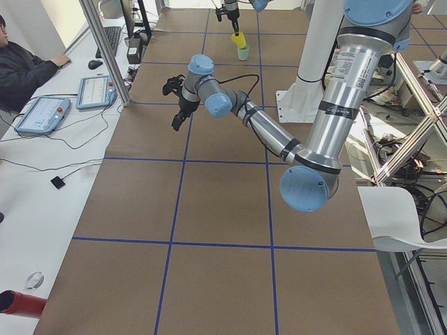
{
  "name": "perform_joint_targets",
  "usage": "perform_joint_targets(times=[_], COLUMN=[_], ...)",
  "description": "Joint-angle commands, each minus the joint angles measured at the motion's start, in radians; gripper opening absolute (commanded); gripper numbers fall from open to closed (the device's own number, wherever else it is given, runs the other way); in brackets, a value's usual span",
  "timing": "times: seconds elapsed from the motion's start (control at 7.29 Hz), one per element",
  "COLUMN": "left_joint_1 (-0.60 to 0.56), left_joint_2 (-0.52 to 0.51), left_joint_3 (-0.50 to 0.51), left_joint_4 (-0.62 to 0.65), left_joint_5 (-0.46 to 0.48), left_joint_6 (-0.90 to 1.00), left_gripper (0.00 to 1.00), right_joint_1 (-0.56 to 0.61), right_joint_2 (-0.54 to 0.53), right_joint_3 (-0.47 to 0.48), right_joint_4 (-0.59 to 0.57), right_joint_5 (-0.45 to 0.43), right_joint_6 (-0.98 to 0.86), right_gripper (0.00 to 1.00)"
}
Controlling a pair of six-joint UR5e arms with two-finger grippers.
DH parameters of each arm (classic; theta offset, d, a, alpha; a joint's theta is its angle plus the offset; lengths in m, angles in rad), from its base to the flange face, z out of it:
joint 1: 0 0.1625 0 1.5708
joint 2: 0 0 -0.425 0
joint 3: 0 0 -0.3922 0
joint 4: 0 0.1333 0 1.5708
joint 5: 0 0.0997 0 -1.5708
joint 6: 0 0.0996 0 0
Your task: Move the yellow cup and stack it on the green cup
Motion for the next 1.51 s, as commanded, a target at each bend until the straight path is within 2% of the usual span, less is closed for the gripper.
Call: perform_joint_targets(times=[0.0, 1.1, 1.24, 1.37], left_joint_1=[0.000, 0.000, 0.000, 0.000], left_joint_2=[-0.001, 0.001, 0.001, 0.001], left_joint_3=[-0.001, -0.001, -0.001, -0.001], left_joint_4=[0.000, 0.000, 0.000, 0.000], left_joint_5=[0.000, -0.002, 0.000, 0.000], left_joint_6=[0.000, 0.000, 0.000, 0.000], left_gripper=[1.00, 1.00, 1.00, 1.00], right_joint_1=[-0.015, -0.030, -0.030, -0.032], right_joint_2=[0.000, -0.005, -0.003, 0.000], right_joint_3=[-0.001, -0.039, -0.044, -0.044], right_joint_4=[0.000, 0.005, 0.005, 0.006], right_joint_5=[0.000, -0.001, -0.001, -0.001], right_joint_6=[0.005, 0.005, 0.005, 0.002], right_gripper=[0.00, 0.00, 0.20, 0.64])
